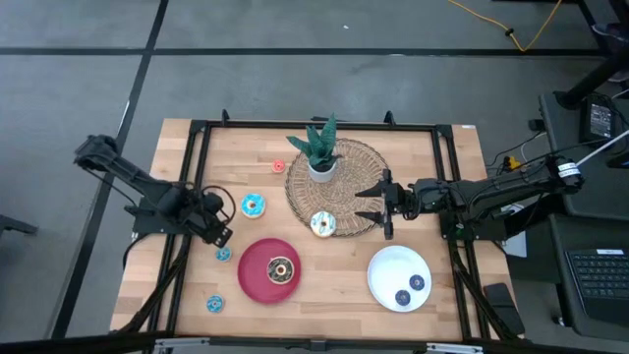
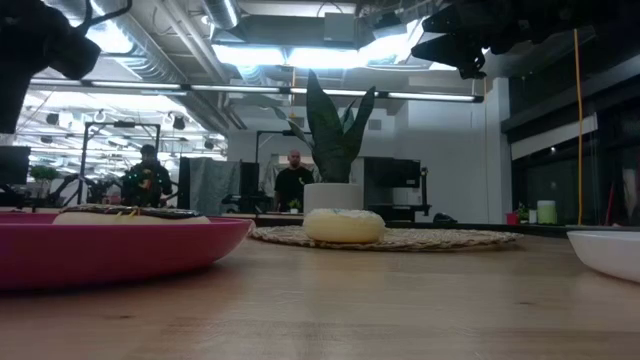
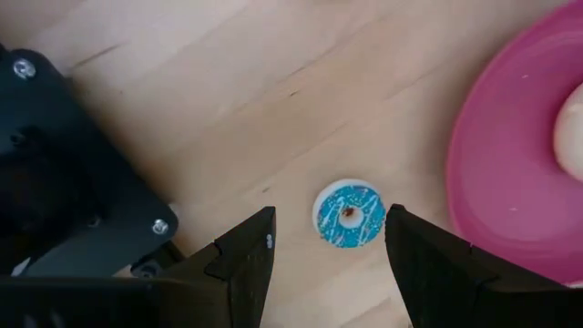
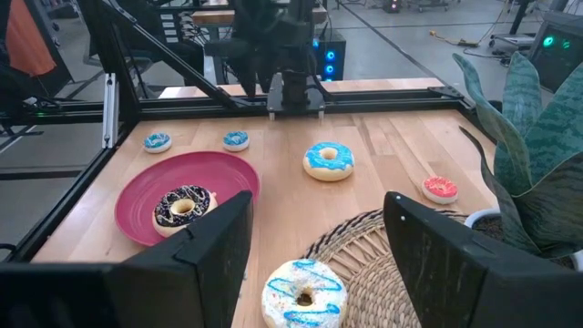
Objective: Pick & Place donuts
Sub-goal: Put the top blue donut on the white plate
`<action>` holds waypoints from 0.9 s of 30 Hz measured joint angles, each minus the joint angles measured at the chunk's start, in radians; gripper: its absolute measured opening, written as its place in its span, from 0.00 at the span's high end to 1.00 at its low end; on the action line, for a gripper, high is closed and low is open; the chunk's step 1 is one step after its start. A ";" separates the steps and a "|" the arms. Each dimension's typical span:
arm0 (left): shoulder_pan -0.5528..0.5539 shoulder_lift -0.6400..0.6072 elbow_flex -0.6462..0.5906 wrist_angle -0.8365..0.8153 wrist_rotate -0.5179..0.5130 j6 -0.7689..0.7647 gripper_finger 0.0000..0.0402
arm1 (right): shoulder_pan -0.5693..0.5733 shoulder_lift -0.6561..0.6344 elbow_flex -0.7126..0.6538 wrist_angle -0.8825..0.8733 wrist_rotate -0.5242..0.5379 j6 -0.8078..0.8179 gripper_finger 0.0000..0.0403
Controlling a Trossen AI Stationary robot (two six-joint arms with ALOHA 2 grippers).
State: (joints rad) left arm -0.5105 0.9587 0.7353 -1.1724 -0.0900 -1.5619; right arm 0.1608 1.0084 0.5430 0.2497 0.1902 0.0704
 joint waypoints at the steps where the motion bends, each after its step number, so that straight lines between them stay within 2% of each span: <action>1: -0.006 0.013 0.000 0.001 0.001 -0.004 0.51 | 0.000 0.000 0.000 0.000 0.000 0.000 0.38; 15: -0.073 0.223 0.000 0.083 0.015 -0.057 0.51 | 0.000 0.000 0.000 0.000 0.000 0.000 0.38; 27: -0.088 0.380 0.000 0.145 0.069 -0.059 0.51 | 0.000 0.000 0.000 0.000 0.000 0.000 0.38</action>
State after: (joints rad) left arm -0.5982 1.3386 0.7353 -1.0276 -0.0213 -1.6213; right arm 0.1612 1.0084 0.5430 0.2499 0.1903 0.0704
